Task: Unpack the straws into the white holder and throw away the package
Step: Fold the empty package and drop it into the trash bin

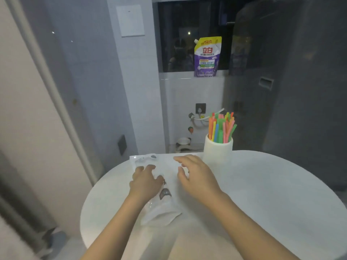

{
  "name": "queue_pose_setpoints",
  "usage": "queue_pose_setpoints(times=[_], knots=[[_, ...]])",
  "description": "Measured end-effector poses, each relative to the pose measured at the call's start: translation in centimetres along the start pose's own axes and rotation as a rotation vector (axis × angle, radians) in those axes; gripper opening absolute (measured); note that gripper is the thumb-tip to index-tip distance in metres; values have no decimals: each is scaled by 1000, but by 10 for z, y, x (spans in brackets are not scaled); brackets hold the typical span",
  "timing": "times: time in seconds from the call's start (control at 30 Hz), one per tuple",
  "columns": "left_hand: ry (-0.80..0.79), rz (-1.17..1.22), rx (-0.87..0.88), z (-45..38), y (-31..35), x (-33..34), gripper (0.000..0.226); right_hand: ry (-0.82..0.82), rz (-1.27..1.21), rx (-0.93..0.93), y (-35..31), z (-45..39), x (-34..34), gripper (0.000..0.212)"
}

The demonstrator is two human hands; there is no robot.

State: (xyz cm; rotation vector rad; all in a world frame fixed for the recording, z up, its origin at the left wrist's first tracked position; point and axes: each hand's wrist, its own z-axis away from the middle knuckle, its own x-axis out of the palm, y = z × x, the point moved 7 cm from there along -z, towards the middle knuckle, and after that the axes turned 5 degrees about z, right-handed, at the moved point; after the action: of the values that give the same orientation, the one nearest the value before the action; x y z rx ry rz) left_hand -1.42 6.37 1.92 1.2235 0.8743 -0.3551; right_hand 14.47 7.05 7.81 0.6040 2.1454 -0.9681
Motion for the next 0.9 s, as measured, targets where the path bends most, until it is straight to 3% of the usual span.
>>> queue_pose_setpoints(times=[0.1,0.23,0.43,0.63,0.77,0.9], knots=[[-59,61,-152,4,-40,9,58,-320,158,105,15,8,49,46],[-128,293,-293,9,-65,18,60,-591,83,301,32,20,94,53],[-28,481,-222,12,-74,11,59,-608,-272,459,18,24,117,37],[156,845,-363,27,-105,-13,80,-601,-586,495,-16,22,125,41],[149,1041,-414,47,-126,-37,32,-694,-628,420,-44,26,127,40],[134,1140,-479,82,-150,-49,8,-825,-535,270,-72,36,123,50]])
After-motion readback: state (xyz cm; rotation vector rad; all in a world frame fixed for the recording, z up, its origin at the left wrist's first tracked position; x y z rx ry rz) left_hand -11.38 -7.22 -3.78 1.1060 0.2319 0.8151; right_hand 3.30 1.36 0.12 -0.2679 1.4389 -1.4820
